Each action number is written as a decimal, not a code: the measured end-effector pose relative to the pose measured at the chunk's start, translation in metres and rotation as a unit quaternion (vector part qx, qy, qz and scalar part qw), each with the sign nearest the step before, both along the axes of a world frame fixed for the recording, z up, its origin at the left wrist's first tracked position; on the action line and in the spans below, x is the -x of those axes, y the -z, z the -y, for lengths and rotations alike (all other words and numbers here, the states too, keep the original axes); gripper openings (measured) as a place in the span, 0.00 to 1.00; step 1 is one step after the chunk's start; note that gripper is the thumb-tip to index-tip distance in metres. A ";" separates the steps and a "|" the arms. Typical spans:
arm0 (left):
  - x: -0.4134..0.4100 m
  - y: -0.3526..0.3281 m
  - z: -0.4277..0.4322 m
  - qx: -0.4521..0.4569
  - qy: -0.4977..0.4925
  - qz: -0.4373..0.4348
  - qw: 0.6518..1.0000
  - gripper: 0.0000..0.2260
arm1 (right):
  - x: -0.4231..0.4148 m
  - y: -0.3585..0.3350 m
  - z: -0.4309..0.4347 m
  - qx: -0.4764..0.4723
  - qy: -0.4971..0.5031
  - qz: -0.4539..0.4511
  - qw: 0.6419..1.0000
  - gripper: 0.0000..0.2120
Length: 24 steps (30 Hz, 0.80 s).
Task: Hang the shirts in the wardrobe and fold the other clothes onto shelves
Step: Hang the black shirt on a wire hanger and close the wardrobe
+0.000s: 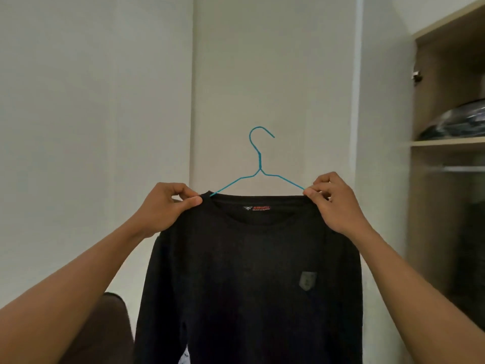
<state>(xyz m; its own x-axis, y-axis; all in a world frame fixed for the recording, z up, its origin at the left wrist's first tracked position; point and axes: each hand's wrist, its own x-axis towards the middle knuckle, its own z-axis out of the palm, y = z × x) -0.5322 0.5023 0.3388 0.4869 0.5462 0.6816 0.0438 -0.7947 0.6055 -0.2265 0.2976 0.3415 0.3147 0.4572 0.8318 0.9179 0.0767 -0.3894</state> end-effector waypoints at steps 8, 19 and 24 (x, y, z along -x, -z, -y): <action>-0.111 -0.006 0.080 -0.041 0.094 -0.071 0.992 0.04 | -0.069 0.007 0.113 -0.003 0.105 -0.008 0.994 0.06; -0.229 0.012 0.194 -0.170 0.133 -0.147 0.965 0.32 | -0.145 0.017 0.242 -0.016 0.207 -0.020 0.978 0.08; -0.291 0.015 0.248 -0.338 0.052 -0.176 0.923 0.54 | -0.171 0.017 0.275 -0.007 0.233 -0.050 0.971 0.08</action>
<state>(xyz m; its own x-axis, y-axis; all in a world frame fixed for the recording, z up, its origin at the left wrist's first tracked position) -0.2410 0.2548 0.3238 0.7692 -0.0082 0.6390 0.0447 -0.9968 -0.0666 -0.0558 0.0224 0.3241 0.5646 0.2337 0.7916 0.8116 -0.3317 -0.4809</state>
